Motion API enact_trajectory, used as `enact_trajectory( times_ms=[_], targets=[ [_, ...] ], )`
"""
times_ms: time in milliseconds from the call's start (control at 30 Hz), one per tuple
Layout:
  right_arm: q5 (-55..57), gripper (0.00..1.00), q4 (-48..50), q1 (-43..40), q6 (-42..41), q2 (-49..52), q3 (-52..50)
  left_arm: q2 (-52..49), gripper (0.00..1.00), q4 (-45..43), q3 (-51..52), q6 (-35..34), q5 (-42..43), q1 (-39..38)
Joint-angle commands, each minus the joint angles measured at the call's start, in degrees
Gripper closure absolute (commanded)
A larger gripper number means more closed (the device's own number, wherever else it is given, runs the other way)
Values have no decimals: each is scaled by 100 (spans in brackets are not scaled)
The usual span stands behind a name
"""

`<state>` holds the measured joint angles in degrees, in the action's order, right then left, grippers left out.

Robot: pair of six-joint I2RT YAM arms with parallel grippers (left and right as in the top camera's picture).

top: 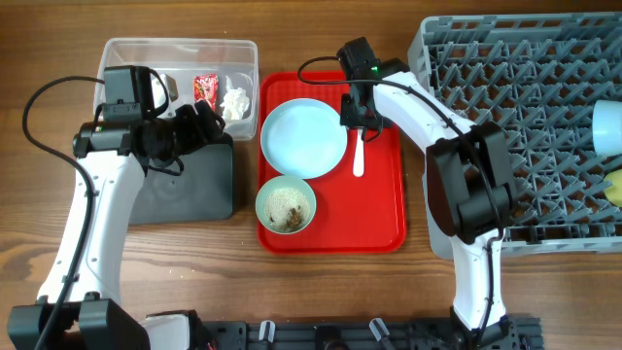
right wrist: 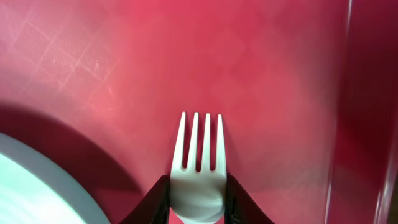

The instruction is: Sort waste into correct bins and load items into the dishwasher rack

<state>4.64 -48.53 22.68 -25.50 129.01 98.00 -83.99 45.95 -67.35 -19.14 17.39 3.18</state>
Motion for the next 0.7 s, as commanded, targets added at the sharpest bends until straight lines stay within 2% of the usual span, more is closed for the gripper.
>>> enact_trajectory(
  times_ms=[0,167,267,367,533,667],
  targets=[
    [-232,80,-179,-50,66,-166,-55,79,10,-2,-7,74,-35,31],
    [-809,79,-514,-249,575,-933,-55,79,9,-2,-7,76,-35,31],
    [-1390,80,-713,-444,1239,-1390,-55,79,10,-2,-7,76,-35,33],
    [-1508,80,-1091,-684,1637,-1829,-55,79,9,-2,-7,76,-35,33],
    [-1506,81,-1784,-1554,2575,-2601,-55,79,9,-4,-7,74,-35,33],
    [-1449,81,-2275,-2262,3171,-2599,-144,79,9,-2,-7,74,-35,31]
  ],
)
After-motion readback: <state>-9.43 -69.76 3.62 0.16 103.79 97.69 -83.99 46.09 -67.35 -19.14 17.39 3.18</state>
